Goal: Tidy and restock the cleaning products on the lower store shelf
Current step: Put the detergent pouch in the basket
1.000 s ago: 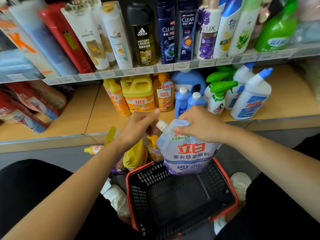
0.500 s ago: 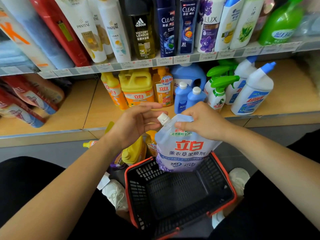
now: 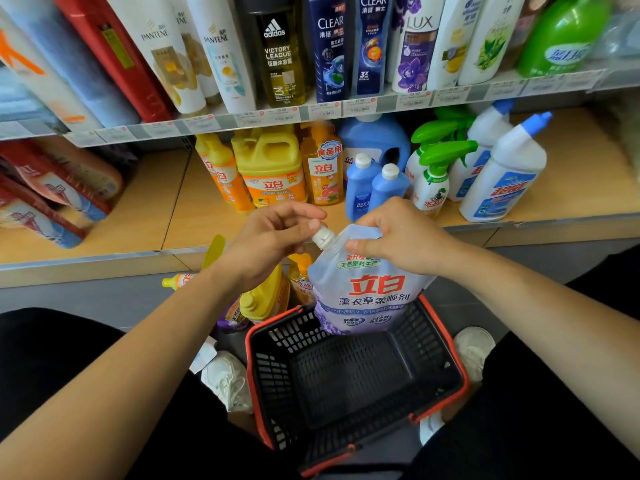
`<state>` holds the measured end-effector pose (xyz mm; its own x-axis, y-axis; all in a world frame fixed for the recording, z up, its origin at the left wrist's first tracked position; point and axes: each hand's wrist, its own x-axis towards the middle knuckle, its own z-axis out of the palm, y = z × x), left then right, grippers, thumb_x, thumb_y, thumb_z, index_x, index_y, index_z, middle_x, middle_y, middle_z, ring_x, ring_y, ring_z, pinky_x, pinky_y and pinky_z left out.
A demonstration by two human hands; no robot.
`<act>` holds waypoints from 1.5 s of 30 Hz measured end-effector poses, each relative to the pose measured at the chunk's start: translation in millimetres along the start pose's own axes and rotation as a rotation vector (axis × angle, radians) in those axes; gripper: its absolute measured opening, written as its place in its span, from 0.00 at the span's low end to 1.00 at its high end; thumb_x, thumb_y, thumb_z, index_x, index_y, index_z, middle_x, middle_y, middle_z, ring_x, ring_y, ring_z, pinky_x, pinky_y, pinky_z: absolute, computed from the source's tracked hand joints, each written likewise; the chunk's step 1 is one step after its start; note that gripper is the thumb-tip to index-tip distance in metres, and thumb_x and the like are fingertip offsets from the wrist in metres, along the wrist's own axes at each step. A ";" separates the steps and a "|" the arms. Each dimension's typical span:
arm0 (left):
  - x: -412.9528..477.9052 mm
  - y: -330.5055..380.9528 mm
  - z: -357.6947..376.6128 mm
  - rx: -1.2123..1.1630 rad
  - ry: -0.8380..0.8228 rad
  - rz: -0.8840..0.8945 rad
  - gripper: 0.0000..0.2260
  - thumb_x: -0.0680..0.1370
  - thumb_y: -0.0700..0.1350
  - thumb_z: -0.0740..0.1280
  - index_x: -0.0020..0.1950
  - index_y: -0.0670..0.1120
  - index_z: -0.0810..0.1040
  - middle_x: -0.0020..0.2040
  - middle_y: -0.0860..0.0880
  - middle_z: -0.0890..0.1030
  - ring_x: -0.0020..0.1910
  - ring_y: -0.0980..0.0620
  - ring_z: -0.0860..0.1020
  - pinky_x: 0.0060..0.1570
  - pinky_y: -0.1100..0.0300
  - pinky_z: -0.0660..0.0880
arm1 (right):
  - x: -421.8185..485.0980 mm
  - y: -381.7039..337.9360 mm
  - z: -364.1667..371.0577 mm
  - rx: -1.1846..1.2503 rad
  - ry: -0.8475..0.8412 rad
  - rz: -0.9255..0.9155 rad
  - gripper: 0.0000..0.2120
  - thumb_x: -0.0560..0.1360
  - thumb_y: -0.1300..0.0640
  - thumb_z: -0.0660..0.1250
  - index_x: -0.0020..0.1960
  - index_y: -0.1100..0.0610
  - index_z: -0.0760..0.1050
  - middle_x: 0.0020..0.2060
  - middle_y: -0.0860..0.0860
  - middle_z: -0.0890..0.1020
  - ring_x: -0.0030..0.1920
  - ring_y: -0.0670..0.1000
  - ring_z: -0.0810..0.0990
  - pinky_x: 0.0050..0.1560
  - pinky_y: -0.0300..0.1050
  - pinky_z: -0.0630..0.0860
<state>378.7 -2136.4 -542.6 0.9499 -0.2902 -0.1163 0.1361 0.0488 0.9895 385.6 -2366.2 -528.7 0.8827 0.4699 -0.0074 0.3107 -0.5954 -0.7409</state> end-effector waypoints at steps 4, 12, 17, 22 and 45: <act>-0.1 -0.5 -3.6 -0.045 -0.083 0.013 0.09 0.76 0.37 0.72 0.55 0.45 0.85 0.49 0.46 0.85 0.47 0.50 0.83 0.49 0.59 0.81 | 1.1 -0.9 -0.9 0.030 0.022 -0.002 0.18 0.76 0.54 0.73 0.31 0.61 0.75 0.20 0.45 0.66 0.24 0.43 0.66 0.27 0.37 0.59; -0.1 -2.3 -3.1 0.119 0.016 0.052 0.08 0.74 0.46 0.71 0.50 0.44 0.83 0.41 0.50 0.85 0.40 0.55 0.83 0.42 0.63 0.79 | 2.7 -4.1 1.1 0.032 0.047 -0.005 0.22 0.76 0.54 0.73 0.26 0.50 0.68 0.19 0.42 0.67 0.23 0.42 0.66 0.27 0.36 0.61; 1.0 0.0 -3.7 0.136 0.186 -0.058 0.20 0.79 0.57 0.66 0.33 0.45 0.80 0.32 0.46 0.80 0.36 0.48 0.81 0.36 0.60 0.78 | 3.3 -4.4 1.6 0.004 0.043 0.002 0.21 0.75 0.53 0.73 0.29 0.61 0.72 0.19 0.43 0.67 0.23 0.42 0.65 0.26 0.37 0.60; 1.7 2.9 -10.7 0.021 0.142 -0.028 0.09 0.80 0.42 0.66 0.40 0.46 0.81 0.42 0.46 0.84 0.42 0.50 0.83 0.43 0.56 0.79 | 3.4 -4.6 1.0 0.001 0.045 -0.007 0.21 0.75 0.53 0.73 0.29 0.61 0.71 0.19 0.45 0.66 0.24 0.43 0.65 0.27 0.38 0.59; -1.3 -0.3 -8.3 0.124 0.069 -0.040 0.07 0.74 0.49 0.75 0.45 0.46 0.83 0.37 0.48 0.79 0.37 0.52 0.76 0.40 0.59 0.75 | 3.4 -7.0 1.6 -0.006 0.035 -0.039 0.17 0.76 0.52 0.72 0.37 0.66 0.80 0.27 0.54 0.72 0.27 0.44 0.66 0.29 0.37 0.62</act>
<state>379.8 -2128.1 -543.4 0.9621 -0.2230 -0.1571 0.1423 -0.0810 0.9865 385.9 -2359.3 -524.7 0.8817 0.4697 0.0445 0.3467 -0.5811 -0.7363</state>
